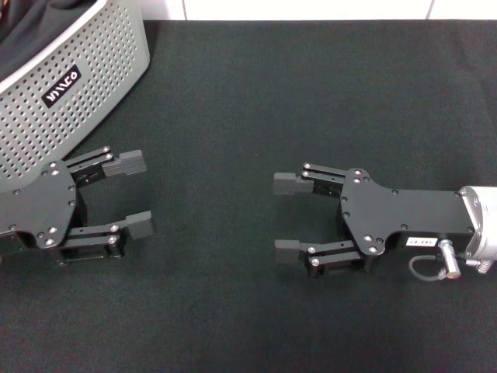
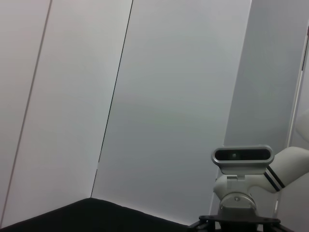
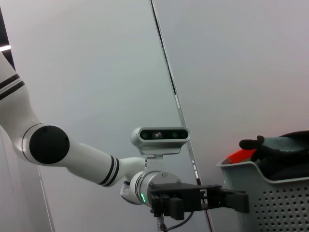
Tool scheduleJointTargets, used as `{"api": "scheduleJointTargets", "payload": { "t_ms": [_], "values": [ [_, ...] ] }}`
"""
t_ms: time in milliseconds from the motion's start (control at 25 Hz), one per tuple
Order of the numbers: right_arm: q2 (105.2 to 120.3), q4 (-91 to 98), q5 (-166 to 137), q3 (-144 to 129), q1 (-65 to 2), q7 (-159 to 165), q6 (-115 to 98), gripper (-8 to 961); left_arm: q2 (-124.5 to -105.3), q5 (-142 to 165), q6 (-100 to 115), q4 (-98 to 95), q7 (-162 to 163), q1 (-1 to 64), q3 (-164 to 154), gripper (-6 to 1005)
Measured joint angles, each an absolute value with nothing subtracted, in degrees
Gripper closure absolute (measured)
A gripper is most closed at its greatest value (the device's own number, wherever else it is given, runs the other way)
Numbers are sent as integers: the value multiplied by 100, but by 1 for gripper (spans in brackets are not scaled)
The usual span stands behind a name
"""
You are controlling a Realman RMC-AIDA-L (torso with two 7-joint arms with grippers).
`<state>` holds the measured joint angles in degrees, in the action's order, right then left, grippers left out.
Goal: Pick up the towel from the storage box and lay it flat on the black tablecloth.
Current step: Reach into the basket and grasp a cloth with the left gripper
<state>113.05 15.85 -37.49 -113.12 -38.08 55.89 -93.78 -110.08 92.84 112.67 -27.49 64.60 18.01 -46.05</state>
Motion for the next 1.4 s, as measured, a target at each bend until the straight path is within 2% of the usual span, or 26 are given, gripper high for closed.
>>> {"api": "scheduleJointTargets", "payload": {
  "t_ms": [560, 760, 1080, 1400],
  "values": [
    [11312, 1590, -3742, -11176, -3721, 5518, -9376, 68, -11027, 9254, 11269, -2759, 6510, 1813, -4605, 151],
    [11296, 1566, -3737, -11146, -3691, 5458, -9284, 69, -11065, 8813, 11284, -3189, 7479, 1918, -4599, 166],
    [11291, 1508, -3746, -11012, -3647, 5428, -9077, 70, -11355, 8385, 10445, -6081, 9756, 2157, -3938, 189],
    [11300, 1489, -3729, -10854, -3384, 5301, -8894, 70, -11336, 10696, 8720, -9229, 11711, 2879, -3776, 219]
  ]
}}
